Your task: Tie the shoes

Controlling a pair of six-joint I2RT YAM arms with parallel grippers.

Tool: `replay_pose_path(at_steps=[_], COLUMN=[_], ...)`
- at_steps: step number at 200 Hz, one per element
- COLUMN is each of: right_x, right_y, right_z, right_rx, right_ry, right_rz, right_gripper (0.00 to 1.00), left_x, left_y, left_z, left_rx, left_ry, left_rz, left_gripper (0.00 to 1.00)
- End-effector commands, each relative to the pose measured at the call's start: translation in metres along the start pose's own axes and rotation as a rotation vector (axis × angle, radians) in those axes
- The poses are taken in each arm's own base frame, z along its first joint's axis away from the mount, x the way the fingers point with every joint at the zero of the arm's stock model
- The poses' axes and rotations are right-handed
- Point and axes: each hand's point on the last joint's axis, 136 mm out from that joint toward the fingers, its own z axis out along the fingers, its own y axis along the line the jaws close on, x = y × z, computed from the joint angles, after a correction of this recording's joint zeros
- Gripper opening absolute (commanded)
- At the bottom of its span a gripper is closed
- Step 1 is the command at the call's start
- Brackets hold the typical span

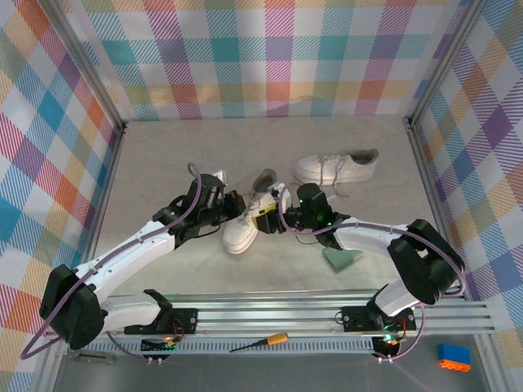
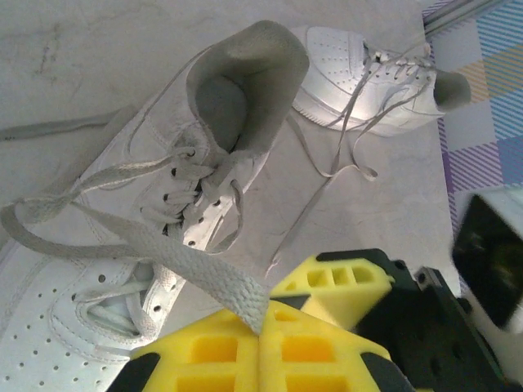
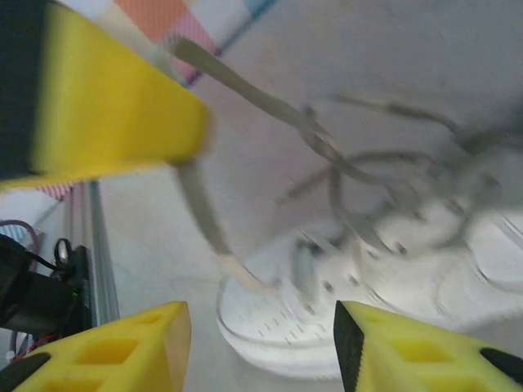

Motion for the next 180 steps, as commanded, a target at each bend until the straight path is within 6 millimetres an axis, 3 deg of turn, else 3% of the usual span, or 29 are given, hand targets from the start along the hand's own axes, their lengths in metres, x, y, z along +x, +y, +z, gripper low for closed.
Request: replay_pose_path(at_steps=[1, 86, 101, 126, 134, 156, 168, 180], right_x=[-0.031, -0.031, -0.035, -0.038, -0.037, -0.029, -0.024, -0.021], right_y=[0.021, 0.023, 0.026, 0.025, 0.021, 0.006, -0.001, -0.005], right_z=[0.003, 0.028, 0.03, 0.026, 0.024, 0.013, 0.005, -0.004], right_rx=[-0.079, -0.135, -0.148, -0.126, -0.094, 0.031, 0.099, 0.152], right_ry=[-0.148, -0.141, -0.147, -0.155, -0.147, -0.097, -0.065, -0.046], right_rz=[-0.155, -0.144, -0.138, -0.122, -0.104, -0.049, -0.029, -0.012], right_gripper=[0.5, 0.49, 0.4, 0.0, 0.0, 0.0, 0.0, 0.0], left_x=[-0.009, -0.009, -0.008, -0.007, -0.008, -0.02, -0.025, -0.033], left_y=[-0.015, -0.017, -0.017, -0.019, -0.019, -0.006, 0.022, 0.054], left_z=[-0.004, -0.008, -0.008, -0.007, -0.009, -0.022, -0.033, -0.046], left_rx=[0.033, 0.04, 0.043, 0.058, 0.061, -0.019, -0.163, -0.325], left_ry=[-0.017, -0.019, -0.016, -0.016, -0.02, -0.089, -0.126, -0.172], left_rz=[-0.024, -0.028, -0.028, -0.02, -0.008, 0.066, 0.101, 0.117], left_gripper=[0.0, 0.0, 0.0, 0.0, 0.0, 0.3, 0.41, 0.43])
